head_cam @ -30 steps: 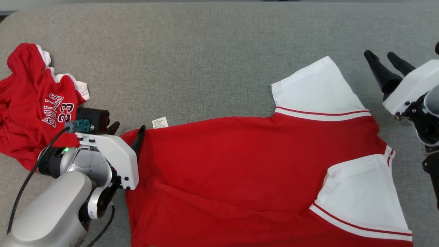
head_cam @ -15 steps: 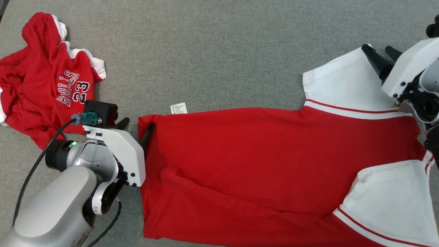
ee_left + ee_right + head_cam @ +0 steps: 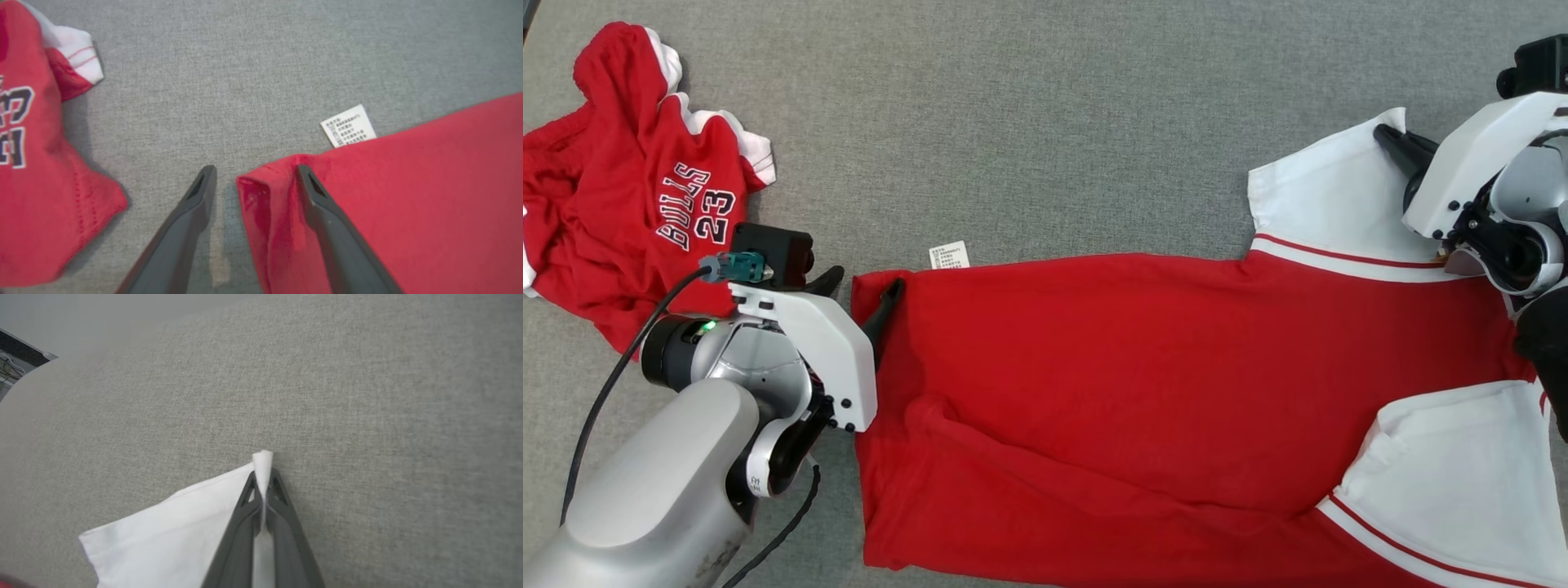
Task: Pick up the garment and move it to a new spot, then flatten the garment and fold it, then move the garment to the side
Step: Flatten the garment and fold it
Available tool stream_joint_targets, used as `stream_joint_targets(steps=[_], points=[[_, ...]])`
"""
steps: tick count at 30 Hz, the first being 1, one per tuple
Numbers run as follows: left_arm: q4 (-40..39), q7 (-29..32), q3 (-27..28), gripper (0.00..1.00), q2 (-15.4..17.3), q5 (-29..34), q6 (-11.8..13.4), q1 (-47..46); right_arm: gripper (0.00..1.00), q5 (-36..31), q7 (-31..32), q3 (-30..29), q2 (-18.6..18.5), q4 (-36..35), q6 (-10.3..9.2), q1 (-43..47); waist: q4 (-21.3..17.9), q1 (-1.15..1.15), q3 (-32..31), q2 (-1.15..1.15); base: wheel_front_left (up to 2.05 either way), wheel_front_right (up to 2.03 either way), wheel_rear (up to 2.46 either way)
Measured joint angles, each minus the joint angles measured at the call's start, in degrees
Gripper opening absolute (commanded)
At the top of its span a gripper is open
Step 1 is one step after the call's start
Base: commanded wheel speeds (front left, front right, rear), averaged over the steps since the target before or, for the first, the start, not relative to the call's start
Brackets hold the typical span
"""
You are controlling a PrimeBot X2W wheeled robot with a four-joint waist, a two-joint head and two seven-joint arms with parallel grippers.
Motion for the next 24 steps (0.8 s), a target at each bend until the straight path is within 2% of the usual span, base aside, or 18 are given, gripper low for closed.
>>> stream_joint_targets(steps=[1, 2, 3, 4, 17, 24], points=[[0.32, 0.31, -0.11, 0.89, -0.01, -0.07, -0.42, -0.14, 0.00, 0.36, -0.11, 0.48, -0.01, 0.03, 0.00, -0.10, -0.11, 0.00, 0.02, 0.00, 0.00, 0.00, 0.00], [0.59, 0.34, -0.25, 0.50, -0.08, -0.08, -0.65, -0.19, 0.00, 0.73, -0.30, 0.86, -0.10, 0.11, 0.01, -0.14, -0.22, 0.00, -0.01, 0.00, 0.00, 0.00, 0.00], [0.79, 0.47, -0.34, 0.36, -0.16, -0.09, -0.75, -0.30, 0.00, 1.10, -0.38, 1.27, -0.16, 0.16, 0.00, -0.15, -0.31, 0.00, -0.09, 0.00, 0.00, 0.00, 0.00], [0.94, 0.51, -0.41, 0.00, -0.20, -0.09, -0.84, -0.47, 0.00, 1.40, -0.70, 1.76, -0.22, 0.20, 0.00, -0.15, -0.39, 0.00, -0.19, 0.00, 0.00, 0.00, 0.00], [1.30, -0.88, 0.14, 0.00, 0.57, -0.51, -0.92, -0.40, 0.00, 8.20, -7.09, 3.90, -1.86, -0.67, 0.00, -0.20, -0.83, 0.00, -3.32, 0.00, 0.00, 0.00, 0.00], [2.08, -1.08, 0.08, 0.00, 0.64, -0.82, -1.94, -0.42, 0.00, 10.34, -9.03, 6.19, -2.38, -1.12, 0.00, -0.62, -1.69, 0.00, -4.26, 0.00, 0.00, 0.00, 0.00]])
